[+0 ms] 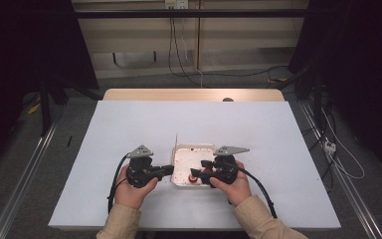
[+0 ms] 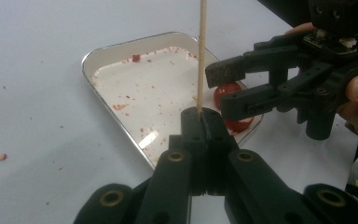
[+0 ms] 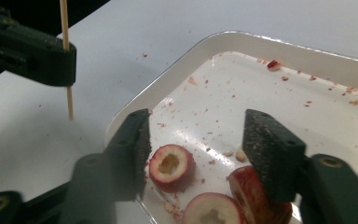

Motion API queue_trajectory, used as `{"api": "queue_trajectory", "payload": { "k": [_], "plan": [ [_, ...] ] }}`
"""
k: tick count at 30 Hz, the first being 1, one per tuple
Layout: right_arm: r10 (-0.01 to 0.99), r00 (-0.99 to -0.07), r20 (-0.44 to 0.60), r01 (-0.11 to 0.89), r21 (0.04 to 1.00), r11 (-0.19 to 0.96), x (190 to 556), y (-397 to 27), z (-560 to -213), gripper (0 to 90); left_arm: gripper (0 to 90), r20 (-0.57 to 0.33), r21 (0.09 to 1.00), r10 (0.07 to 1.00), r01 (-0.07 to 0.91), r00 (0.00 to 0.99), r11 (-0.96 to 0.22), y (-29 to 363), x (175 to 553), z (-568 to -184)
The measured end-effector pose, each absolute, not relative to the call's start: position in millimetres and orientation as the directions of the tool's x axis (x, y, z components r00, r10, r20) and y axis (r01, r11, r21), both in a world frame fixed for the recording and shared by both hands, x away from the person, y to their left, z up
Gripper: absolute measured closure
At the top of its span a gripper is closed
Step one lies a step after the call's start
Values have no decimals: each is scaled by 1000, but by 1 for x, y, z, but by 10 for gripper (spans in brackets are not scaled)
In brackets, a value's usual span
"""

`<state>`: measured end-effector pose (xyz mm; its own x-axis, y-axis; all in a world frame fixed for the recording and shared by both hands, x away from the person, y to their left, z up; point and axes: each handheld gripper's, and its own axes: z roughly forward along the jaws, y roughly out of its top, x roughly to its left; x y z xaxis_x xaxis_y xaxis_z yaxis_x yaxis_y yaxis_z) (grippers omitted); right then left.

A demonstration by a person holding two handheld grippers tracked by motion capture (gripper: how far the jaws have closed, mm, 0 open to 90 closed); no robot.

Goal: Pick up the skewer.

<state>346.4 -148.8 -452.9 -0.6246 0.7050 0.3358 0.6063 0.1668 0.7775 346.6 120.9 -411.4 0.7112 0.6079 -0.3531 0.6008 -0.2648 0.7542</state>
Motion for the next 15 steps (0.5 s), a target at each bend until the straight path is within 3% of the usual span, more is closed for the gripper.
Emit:
{"api": "queue_trajectory", "payload": {
  "k": [5,15],
  "plan": [
    [683,-664,304,589,775,228,345,-146,-454,658,900,-346,753,610,598,713,-273,120,347,-411],
    [667,-664,339,618,751,233,346,-139,-460,678,900,-341,752,610,597,715,-280,120,348,-412]
  ]
}}
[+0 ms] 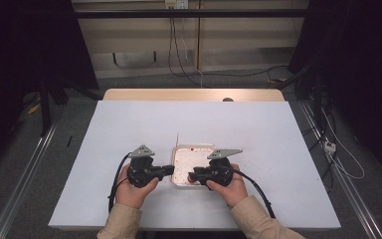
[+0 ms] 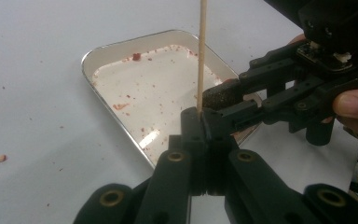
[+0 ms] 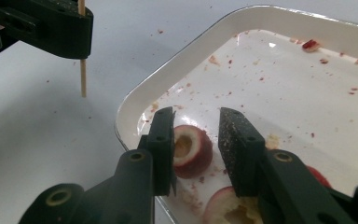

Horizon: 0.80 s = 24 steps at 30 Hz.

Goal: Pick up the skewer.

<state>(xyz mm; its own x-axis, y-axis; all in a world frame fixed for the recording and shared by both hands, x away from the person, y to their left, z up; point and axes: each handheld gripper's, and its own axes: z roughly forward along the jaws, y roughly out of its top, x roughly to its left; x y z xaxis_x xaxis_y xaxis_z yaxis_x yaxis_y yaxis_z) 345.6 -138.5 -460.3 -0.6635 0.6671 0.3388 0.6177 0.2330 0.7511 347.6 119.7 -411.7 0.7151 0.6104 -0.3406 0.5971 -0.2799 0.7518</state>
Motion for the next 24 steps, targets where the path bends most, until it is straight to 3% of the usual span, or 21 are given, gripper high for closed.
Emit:
{"api": "queue_trajectory", "payload": {
  "k": [9,14,24],
  "plan": [
    [642,-663,385,643,732,225,344,-132,-465,681,899,-347,750,612,602,711,-275,120,348,-412],
    [634,-655,410,657,724,210,345,-131,-467,738,899,-352,744,611,608,709,-276,121,348,-413],
    [625,-542,562,691,722,-50,353,-156,-441,743,899,-369,728,586,616,721,-300,117,346,-412]
  ]
}}
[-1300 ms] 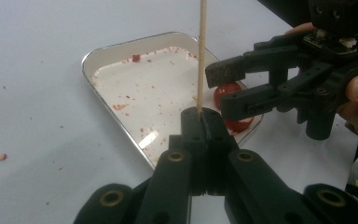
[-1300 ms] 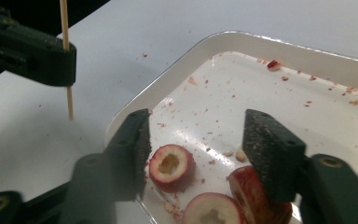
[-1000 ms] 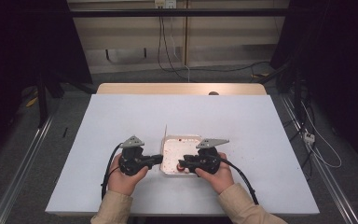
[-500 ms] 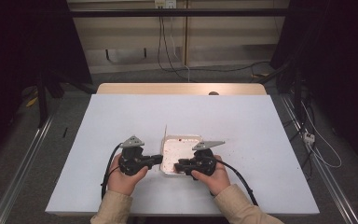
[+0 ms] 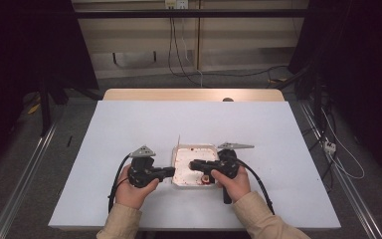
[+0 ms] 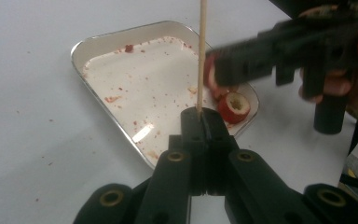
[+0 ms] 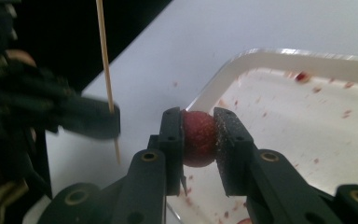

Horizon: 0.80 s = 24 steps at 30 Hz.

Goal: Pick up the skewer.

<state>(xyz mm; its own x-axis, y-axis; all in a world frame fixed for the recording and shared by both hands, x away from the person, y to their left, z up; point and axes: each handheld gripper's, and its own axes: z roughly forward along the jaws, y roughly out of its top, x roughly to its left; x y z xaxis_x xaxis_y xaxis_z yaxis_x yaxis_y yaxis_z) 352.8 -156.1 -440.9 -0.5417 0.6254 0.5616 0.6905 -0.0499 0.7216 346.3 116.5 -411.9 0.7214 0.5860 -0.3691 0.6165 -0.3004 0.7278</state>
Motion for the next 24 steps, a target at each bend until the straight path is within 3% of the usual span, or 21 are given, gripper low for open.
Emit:
{"api": "queue_trajectory", "payload": {
  "k": [8,24],
  "plan": [
    [606,-486,630,665,716,-210,357,-183,-421,744,900,-365,706,548,608,752,-364,99,338,-415],
    [564,-502,656,638,721,-270,354,-189,-406,744,900,-357,639,517,607,778,-472,78,333,-428]
  ]
}}
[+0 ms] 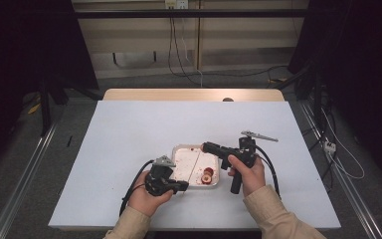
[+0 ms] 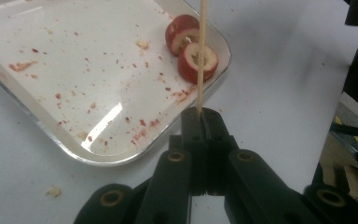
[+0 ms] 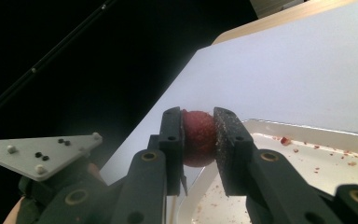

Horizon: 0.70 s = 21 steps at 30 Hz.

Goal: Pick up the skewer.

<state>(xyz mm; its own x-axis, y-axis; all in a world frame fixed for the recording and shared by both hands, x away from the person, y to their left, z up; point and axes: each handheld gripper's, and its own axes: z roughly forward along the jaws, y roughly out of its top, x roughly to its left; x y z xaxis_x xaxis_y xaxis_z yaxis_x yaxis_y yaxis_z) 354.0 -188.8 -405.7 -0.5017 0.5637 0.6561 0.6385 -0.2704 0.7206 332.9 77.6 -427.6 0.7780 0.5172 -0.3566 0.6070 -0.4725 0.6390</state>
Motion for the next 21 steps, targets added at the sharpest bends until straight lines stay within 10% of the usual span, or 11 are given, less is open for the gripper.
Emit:
{"api": "queue_trajectory", "payload": {
  "k": [21],
  "plan": [
    [580,-530,619,633,744,-215,354,-185,-405,744,900,-336,632,508,590,793,-503,72,332,-427]
  ]
}}
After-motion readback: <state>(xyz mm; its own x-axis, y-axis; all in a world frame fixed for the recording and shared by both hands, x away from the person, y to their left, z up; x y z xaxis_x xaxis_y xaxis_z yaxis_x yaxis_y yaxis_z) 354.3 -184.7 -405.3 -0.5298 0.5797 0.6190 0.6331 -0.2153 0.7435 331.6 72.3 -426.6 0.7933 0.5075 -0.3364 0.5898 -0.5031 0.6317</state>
